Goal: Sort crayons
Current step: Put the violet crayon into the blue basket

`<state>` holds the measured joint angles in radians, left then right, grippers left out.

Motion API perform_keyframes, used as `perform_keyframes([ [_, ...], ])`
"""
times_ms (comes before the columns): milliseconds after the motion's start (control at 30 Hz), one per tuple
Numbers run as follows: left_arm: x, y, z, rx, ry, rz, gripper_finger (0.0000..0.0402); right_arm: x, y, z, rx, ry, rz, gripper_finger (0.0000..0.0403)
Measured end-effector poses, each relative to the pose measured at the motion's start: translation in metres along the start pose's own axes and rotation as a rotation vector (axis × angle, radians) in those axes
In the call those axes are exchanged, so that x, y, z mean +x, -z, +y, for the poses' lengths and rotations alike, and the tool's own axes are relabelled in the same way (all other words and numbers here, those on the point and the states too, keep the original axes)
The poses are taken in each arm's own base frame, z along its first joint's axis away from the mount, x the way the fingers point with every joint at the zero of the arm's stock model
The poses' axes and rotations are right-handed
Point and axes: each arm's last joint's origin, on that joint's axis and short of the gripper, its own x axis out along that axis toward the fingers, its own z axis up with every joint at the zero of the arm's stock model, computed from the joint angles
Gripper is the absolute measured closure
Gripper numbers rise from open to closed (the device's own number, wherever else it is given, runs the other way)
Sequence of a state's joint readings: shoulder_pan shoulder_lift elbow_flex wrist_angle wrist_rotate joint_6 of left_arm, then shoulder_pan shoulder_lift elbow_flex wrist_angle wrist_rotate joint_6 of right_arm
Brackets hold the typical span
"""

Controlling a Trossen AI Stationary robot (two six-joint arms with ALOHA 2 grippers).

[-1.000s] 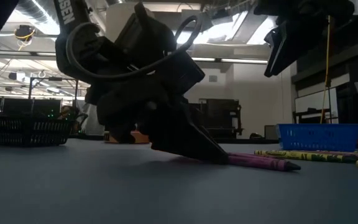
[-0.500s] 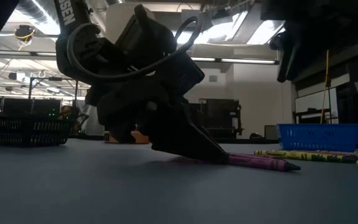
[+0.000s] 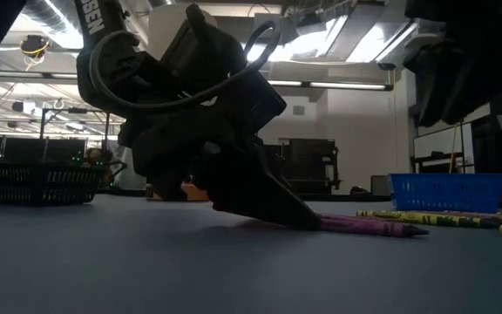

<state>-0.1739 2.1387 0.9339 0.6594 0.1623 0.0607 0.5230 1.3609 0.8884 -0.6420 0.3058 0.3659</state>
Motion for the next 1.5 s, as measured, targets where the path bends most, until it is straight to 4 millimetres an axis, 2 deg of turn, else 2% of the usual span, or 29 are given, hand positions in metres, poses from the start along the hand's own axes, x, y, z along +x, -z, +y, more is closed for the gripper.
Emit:
perform_keyframes([
  [133, 0.0, 0.0, 0.0, -0.002, 0.002, 0.001, 0.0388, 0.005, 0.003, 0.005, 0.02, -0.009, -0.044, 0.0261],
  [233, 0.0, 0.0, 0.0, -0.002, 0.0, 0.0, 0.0396, 0.007, 0.004, 0.004, 0.029, -0.015, -0.059, 0.0261],
  [533, -0.003, -0.006, 0.0, -0.031, -0.008, -0.031, 0.0389, 0.006, -0.008, 0.009, 0.071, -0.082, -0.176, 0.0261],
  [833, -0.004, -0.018, 0.001, -0.048, -0.017, -0.153, 0.0388, 0.002, -0.022, 0.014, 0.12, -0.148, -0.322, 0.0261],
  [1167, -0.008, -0.033, 0.005, -0.047, -0.132, -0.303, 0.0388, 0.002, -0.023, 0.014, 0.124, -0.141, -0.331, 0.0261],
  [1500, -0.012, -0.043, 0.006, -0.04, -0.155, -0.409, 0.0388, 0.002, -0.023, 0.012, 0.131, -0.089, -0.346, 0.0261],
])
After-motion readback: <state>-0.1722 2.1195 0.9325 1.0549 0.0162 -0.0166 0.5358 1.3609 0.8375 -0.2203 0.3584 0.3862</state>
